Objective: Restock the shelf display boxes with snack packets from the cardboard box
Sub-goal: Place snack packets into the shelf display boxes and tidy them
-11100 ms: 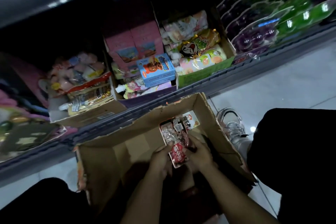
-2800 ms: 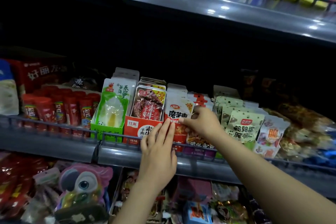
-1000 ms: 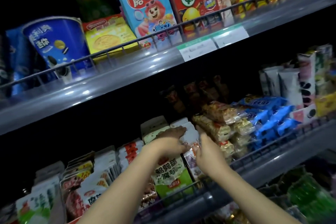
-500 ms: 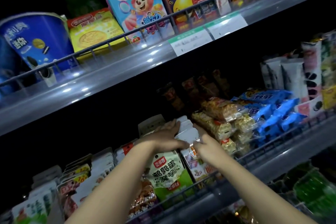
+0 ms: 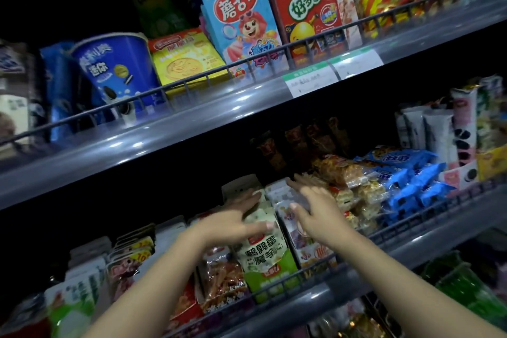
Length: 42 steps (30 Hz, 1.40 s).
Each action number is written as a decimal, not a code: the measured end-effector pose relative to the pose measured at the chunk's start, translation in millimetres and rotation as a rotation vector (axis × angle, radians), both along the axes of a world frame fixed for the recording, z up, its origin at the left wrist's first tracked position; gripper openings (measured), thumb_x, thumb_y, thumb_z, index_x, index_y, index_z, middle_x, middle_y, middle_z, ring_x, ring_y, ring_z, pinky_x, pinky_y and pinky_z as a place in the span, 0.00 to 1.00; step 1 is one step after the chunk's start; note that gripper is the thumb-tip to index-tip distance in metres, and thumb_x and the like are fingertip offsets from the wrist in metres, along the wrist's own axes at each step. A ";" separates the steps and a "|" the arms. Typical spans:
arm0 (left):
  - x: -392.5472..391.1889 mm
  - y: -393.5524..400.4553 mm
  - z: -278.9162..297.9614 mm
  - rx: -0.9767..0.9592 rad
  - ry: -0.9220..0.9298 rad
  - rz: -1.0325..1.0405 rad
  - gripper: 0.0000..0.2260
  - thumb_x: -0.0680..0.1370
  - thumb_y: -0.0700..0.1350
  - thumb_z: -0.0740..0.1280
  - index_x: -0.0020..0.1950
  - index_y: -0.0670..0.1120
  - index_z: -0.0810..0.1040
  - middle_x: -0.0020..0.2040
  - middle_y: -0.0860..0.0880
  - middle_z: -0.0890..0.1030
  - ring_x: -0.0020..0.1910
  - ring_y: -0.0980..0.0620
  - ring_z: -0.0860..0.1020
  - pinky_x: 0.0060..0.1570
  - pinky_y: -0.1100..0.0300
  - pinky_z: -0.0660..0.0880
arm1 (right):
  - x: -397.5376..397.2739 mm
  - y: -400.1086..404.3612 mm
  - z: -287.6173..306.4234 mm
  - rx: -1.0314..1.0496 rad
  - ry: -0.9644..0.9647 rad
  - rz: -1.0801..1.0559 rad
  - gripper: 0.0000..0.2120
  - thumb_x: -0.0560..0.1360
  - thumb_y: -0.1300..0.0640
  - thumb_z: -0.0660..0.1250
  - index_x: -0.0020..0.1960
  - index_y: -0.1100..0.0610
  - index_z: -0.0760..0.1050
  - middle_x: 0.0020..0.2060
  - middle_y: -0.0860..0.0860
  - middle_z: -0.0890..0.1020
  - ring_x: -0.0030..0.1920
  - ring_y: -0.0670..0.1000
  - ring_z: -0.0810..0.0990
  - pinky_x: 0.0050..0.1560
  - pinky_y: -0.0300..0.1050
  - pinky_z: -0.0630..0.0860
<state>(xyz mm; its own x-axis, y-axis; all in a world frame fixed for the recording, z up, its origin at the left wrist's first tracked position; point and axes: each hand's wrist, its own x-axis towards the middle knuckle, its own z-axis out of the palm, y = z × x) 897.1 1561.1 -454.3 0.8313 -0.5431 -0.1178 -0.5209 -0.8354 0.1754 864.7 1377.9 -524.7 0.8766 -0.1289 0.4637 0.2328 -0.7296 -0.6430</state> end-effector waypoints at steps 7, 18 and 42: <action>0.8 27.2 -32.0 -0.107 -0.060 0.073 0.32 0.78 0.56 0.63 0.77 0.53 0.50 0.77 0.52 0.54 0.74 0.53 0.58 0.68 0.64 0.57 | 16.4 30.9 19.7 -0.577 0.132 0.244 0.30 0.78 0.44 0.58 0.76 0.49 0.53 0.76 0.48 0.57 0.76 0.48 0.52 0.75 0.46 0.45; 11.1 22.5 -52.0 -0.681 0.203 0.257 0.43 0.76 0.43 0.68 0.77 0.57 0.39 0.78 0.49 0.48 0.74 0.48 0.58 0.66 0.59 0.62 | 30.1 33.6 26.5 -0.619 0.357 0.160 0.40 0.74 0.35 0.61 0.77 0.52 0.50 0.76 0.52 0.52 0.76 0.54 0.49 0.74 0.47 0.50; 33.3 34.3 -39.5 -0.271 0.065 0.132 0.40 0.74 0.63 0.64 0.77 0.55 0.43 0.77 0.53 0.39 0.77 0.51 0.45 0.74 0.55 0.49 | 46.8 20.5 42.1 -0.518 0.565 0.273 0.38 0.72 0.37 0.65 0.76 0.42 0.50 0.74 0.49 0.61 0.71 0.52 0.65 0.67 0.43 0.64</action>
